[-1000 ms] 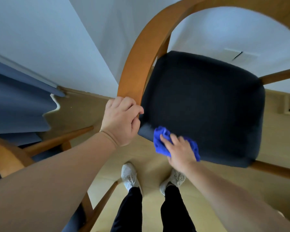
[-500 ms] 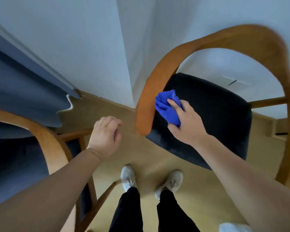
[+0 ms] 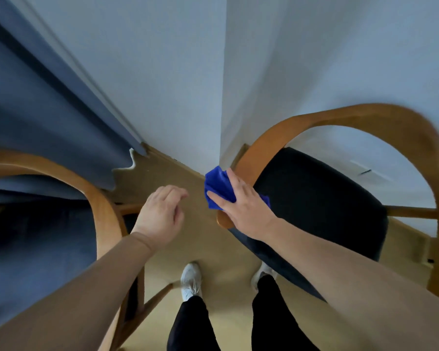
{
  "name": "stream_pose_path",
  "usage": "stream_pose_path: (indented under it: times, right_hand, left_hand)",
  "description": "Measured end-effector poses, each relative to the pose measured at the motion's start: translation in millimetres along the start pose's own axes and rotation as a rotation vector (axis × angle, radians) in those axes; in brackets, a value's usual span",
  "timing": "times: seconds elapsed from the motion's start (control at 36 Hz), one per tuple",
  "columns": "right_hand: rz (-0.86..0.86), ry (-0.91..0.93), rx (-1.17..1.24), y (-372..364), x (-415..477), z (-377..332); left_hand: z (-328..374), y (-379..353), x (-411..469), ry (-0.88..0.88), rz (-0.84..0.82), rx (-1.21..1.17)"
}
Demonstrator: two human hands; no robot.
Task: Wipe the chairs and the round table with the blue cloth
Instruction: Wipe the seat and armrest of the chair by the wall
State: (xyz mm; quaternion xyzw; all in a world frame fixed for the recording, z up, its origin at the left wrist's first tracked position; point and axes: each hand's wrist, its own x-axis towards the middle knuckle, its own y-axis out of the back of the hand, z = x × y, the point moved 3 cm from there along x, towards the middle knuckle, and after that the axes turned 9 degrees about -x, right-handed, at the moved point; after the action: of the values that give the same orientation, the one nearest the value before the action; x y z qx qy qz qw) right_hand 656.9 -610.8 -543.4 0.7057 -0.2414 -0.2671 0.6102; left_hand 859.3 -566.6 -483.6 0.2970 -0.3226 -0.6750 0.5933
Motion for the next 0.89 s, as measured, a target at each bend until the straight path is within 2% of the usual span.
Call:
stream_pose_path:
  times: [0.08, 0.25, 0.42, 0.58, 0.67, 0.81, 0.89]
  right_hand:
    - [-0.012, 0.124, 0.021, 2, 0, 8]
    - [0.013, 0.194, 0.03, 2, 8, 24]
    - [-0.274, 0.305, -0.131, -5, 5, 27]
    - [-0.234, 0.349, -0.203, -3, 8, 28]
    - [-0.185, 0.313, -0.165, 1, 10, 37]
    - [-0.262, 0.218, -0.171, 8, 20, 61]
    - [-0.247, 0.143, -0.172, 9, 24, 78]
  left_hand:
    - [4, -11, 7, 0.041, 0.009, -0.028]
    - [10, -29, 19, 0.093, 0.03, -0.044]
    - [10, -24, 29, 0.107, 0.087, -0.028]
    - [9, -19, 28, 0.107, 0.085, -0.004]
    - [13, -22, 28, 0.093, 0.065, 0.002]
    - [20, -34, 36, 0.073, 0.018, 0.007]
    - [29, -42, 44, 0.061, 0.019, 0.0]
